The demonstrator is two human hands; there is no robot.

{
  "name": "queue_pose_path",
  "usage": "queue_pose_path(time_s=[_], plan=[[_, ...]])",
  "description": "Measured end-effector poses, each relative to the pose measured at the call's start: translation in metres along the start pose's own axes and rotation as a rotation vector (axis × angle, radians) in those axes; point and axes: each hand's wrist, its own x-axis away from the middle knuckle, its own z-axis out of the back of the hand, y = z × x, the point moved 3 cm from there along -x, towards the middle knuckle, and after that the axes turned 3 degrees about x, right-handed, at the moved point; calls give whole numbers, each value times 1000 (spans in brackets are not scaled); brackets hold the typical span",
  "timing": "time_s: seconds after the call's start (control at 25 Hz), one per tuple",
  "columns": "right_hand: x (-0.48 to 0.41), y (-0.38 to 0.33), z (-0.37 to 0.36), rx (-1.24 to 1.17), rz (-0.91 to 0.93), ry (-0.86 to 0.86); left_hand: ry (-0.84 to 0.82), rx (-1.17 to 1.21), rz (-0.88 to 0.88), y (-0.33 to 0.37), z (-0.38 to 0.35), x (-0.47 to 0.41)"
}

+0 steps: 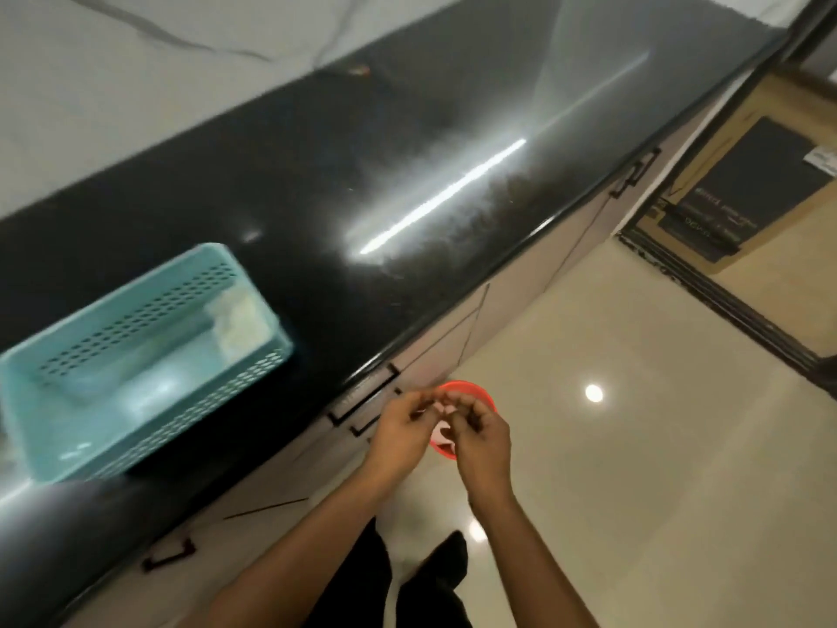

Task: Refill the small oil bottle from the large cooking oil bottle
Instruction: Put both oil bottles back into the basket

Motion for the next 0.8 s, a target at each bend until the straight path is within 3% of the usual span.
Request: queue_pose_path(time_s=[0.2, 0.4, 0.64, 0.8], plan=[[60, -104, -63, 142, 272, -211, 197, 140, -158, 81, 91, 70], [135, -167, -143, 219, 514, -406, 344, 140, -304, 108, 201, 141], [248, -184, -275, 297, 654, -571, 540, 243, -358, 82, 369, 246], [301, -178, -349, 414, 808, -614, 774, 208, -354, 41, 481, 301]])
